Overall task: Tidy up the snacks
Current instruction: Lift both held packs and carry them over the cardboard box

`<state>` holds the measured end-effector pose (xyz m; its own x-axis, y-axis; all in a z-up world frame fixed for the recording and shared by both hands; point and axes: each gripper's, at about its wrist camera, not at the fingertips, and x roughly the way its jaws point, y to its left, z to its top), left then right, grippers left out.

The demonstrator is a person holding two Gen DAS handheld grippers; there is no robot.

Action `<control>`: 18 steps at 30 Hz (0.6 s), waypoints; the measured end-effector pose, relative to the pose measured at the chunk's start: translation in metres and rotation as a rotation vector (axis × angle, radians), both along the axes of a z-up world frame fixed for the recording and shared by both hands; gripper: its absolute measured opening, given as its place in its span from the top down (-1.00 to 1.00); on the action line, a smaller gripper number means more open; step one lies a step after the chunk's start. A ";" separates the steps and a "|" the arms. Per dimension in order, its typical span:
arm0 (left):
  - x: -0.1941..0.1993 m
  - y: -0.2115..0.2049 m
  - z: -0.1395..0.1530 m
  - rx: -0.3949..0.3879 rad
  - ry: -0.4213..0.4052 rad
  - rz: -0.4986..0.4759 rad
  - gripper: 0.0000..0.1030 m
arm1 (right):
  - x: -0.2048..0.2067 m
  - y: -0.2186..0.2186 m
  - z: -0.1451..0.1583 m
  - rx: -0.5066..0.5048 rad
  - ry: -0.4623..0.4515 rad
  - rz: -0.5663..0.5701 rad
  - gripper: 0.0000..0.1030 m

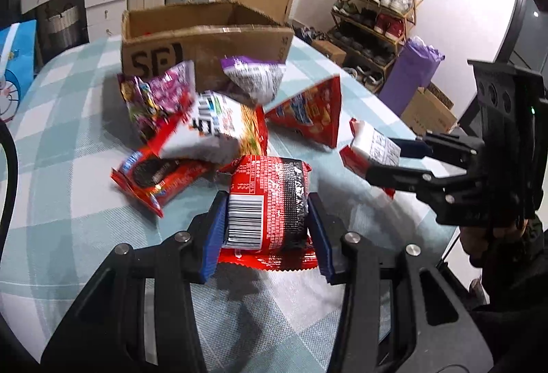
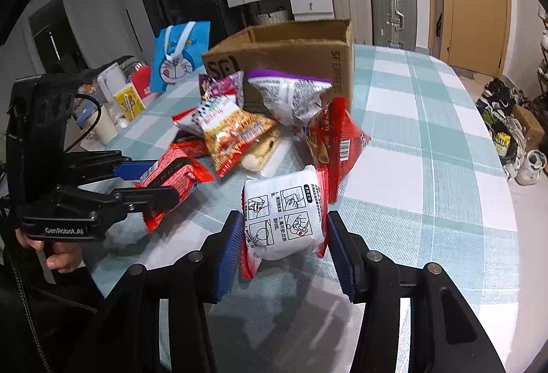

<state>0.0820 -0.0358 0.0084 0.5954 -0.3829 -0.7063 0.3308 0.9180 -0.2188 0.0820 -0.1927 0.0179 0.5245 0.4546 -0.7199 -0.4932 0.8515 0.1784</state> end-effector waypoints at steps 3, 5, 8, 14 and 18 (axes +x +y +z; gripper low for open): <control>-0.001 0.008 0.013 -0.007 -0.029 0.036 0.18 | -0.002 0.003 0.008 0.013 -0.022 0.005 0.03; -0.003 0.013 0.020 -0.018 -0.043 0.058 0.18 | -0.003 0.004 0.013 0.024 -0.035 0.007 0.03; -0.003 0.020 0.033 -0.035 -0.066 0.093 0.18 | -0.001 0.007 0.020 0.040 -0.050 0.007 0.03; 0.005 0.033 0.049 -0.043 -0.092 0.152 0.18 | 0.010 0.009 0.033 0.071 -0.083 -0.015 0.03; 0.013 0.038 0.054 -0.034 -0.093 0.168 0.18 | 0.019 0.009 0.038 0.080 -0.093 -0.028 0.03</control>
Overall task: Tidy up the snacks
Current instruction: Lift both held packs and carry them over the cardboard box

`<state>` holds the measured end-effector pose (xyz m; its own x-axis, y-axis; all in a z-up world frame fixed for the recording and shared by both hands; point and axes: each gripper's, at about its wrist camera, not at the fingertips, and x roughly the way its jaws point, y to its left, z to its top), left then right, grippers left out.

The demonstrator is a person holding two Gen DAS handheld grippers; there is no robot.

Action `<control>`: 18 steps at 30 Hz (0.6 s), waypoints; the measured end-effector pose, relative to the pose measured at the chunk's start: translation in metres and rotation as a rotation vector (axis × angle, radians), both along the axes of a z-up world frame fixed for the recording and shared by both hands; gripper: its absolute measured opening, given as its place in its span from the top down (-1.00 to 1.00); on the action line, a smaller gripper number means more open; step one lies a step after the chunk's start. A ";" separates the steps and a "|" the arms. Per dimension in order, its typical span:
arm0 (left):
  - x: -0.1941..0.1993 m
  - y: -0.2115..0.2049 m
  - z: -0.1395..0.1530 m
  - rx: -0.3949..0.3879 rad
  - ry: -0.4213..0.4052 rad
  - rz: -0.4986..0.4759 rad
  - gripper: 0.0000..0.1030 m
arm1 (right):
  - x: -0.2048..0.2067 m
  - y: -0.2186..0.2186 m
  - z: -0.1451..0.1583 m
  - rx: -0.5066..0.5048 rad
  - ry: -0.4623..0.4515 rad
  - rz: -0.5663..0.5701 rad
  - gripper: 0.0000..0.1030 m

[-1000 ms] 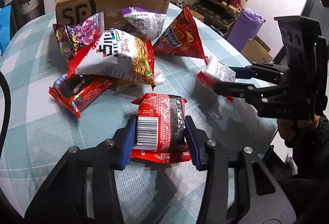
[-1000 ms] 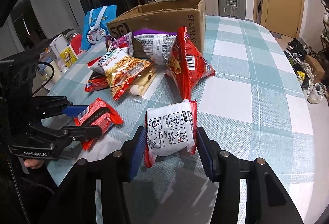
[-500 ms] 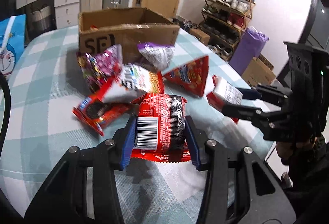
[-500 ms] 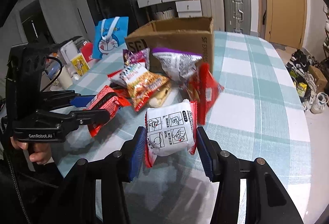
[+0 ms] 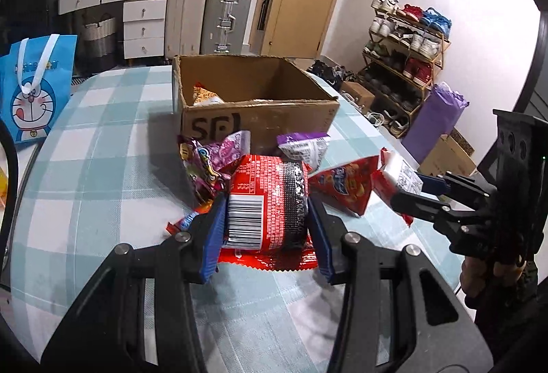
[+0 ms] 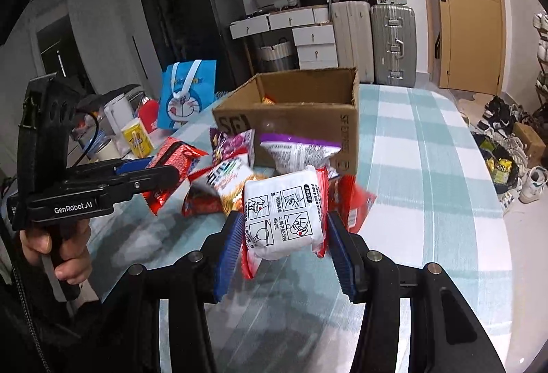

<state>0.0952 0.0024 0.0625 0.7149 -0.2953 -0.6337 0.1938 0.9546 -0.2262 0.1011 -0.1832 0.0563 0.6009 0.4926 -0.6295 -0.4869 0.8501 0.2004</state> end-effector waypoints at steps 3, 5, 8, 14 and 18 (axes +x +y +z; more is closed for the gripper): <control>0.009 -0.003 0.001 0.015 -0.008 0.009 0.18 | 0.005 0.001 0.002 0.003 -0.006 -0.007 0.03; 0.014 -0.003 0.002 0.017 -0.010 0.018 0.18 | 0.010 0.001 0.004 0.013 -0.005 -0.015 0.03; 0.023 -0.003 0.004 0.017 -0.012 0.034 0.18 | 0.017 0.002 0.008 0.024 -0.010 -0.025 0.03; 0.043 0.002 0.012 0.018 -0.027 0.065 0.18 | 0.034 0.005 0.015 0.038 -0.019 -0.036 0.03; 0.056 0.004 0.017 0.020 -0.043 0.075 0.18 | 0.044 0.006 0.017 0.048 -0.020 -0.046 0.03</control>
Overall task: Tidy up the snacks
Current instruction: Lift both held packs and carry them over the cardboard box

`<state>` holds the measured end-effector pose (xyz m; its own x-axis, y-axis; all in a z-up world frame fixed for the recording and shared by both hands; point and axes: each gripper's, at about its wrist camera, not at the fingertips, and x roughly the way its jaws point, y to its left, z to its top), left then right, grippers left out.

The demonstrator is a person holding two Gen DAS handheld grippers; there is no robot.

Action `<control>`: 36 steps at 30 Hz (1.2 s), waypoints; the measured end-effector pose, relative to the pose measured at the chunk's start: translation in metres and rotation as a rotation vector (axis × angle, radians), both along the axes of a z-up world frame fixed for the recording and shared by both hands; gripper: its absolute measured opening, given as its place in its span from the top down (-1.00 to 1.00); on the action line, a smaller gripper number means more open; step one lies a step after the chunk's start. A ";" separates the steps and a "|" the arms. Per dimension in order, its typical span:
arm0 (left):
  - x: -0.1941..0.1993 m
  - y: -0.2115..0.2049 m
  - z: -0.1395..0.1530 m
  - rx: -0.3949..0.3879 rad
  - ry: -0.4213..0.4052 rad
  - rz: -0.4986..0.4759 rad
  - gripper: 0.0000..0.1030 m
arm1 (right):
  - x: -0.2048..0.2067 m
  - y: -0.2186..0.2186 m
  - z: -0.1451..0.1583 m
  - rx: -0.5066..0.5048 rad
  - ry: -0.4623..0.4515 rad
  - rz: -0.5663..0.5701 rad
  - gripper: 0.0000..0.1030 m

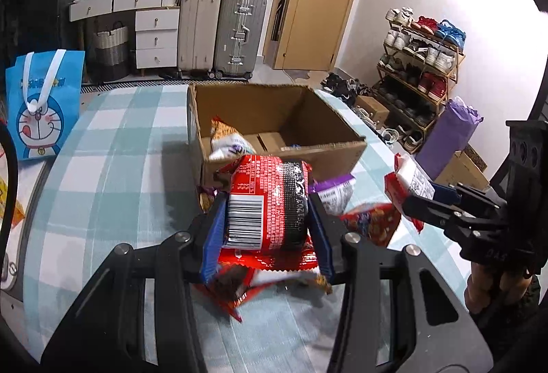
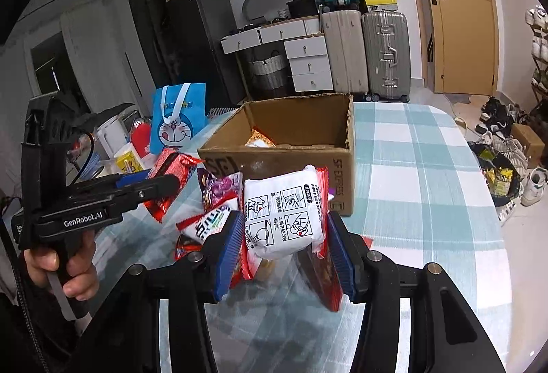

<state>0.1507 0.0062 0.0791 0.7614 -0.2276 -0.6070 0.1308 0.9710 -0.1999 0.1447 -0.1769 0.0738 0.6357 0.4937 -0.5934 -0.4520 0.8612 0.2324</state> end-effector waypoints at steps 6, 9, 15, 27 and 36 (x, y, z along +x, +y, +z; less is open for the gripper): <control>0.018 0.004 0.002 -0.007 -0.003 0.017 0.18 | 0.016 0.001 0.003 0.025 0.003 -0.025 0.03; 0.026 0.006 0.002 -0.002 -0.003 0.024 0.18 | 0.022 0.003 0.004 0.027 0.003 -0.028 0.03; 0.041 0.008 0.004 0.025 -0.014 0.030 0.18 | 0.035 0.006 0.004 0.031 0.006 -0.031 0.03; 0.077 0.001 0.011 0.030 -0.027 0.025 0.18 | 0.069 0.015 0.009 0.029 0.002 -0.027 0.03; 0.108 -0.004 0.002 0.043 -0.010 0.017 0.18 | 0.095 0.029 0.011 0.022 0.001 -0.019 0.03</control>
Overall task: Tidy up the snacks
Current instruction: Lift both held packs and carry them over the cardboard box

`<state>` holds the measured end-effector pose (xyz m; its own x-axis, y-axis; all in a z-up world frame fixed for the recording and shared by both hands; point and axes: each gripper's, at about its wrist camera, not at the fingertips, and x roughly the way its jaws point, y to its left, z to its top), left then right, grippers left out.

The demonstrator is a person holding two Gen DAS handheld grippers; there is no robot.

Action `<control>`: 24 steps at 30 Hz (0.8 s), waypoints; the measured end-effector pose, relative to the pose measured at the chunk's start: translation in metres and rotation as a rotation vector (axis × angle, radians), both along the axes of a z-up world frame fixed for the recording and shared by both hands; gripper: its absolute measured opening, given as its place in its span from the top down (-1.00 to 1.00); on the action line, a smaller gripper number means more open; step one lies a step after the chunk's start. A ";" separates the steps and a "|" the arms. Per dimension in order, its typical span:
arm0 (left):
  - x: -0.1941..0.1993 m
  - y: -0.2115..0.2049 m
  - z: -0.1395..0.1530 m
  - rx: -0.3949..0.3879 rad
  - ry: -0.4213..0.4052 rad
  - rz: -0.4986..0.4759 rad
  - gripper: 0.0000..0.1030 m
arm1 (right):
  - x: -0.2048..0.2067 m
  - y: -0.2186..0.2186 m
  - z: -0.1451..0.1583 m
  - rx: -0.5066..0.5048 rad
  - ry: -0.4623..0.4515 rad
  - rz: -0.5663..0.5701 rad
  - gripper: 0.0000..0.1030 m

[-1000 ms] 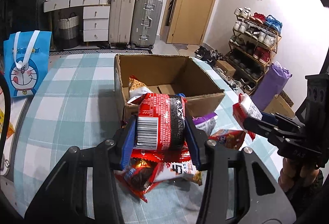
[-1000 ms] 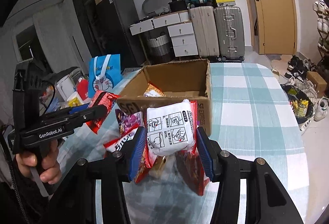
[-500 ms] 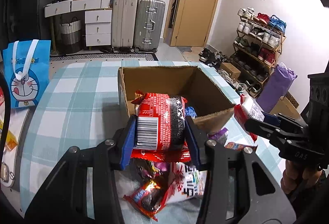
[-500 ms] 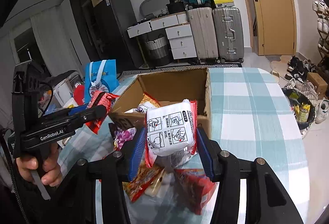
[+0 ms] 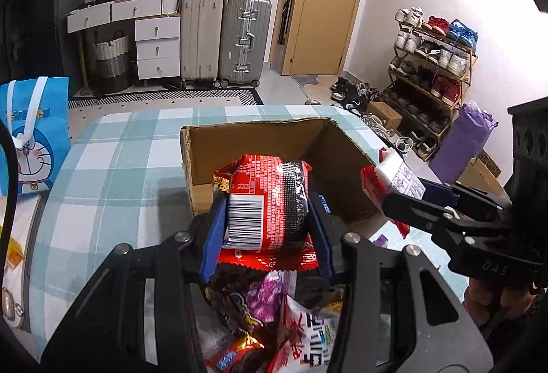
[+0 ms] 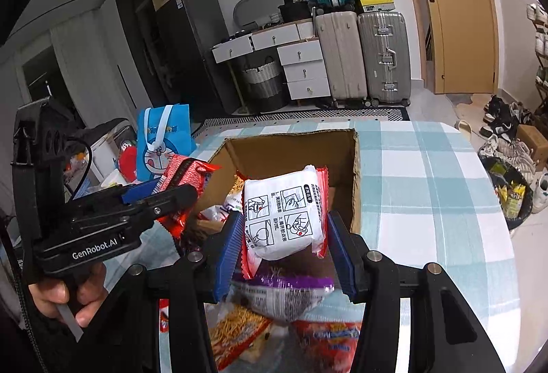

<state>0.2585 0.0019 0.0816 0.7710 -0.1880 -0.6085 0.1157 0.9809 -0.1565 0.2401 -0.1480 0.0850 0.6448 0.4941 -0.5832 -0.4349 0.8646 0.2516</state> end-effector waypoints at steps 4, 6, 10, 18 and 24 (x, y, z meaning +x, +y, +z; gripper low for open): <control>0.013 0.001 -0.007 0.009 0.010 -0.002 0.18 | 0.012 0.003 0.000 0.003 0.001 0.004 0.03; 0.019 0.000 -0.011 0.010 0.016 -0.002 0.18 | 0.018 0.005 -0.001 -0.002 0.006 0.003 0.03; 0.029 -0.002 -0.015 0.016 0.020 -0.002 0.18 | 0.027 0.008 -0.001 0.000 0.004 0.003 0.03; 0.049 -0.009 -0.028 0.039 0.034 0.003 0.18 | 0.041 0.009 -0.007 -0.002 0.008 0.003 0.03; 0.059 -0.013 -0.034 0.036 0.039 0.010 0.18 | 0.046 0.009 -0.012 -0.002 0.018 0.004 0.03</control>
<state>0.3171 -0.0107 0.0473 0.7480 -0.1578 -0.6447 0.1004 0.9871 -0.1251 0.2866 -0.1391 0.0727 0.6322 0.4955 -0.5957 -0.4336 0.8634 0.2581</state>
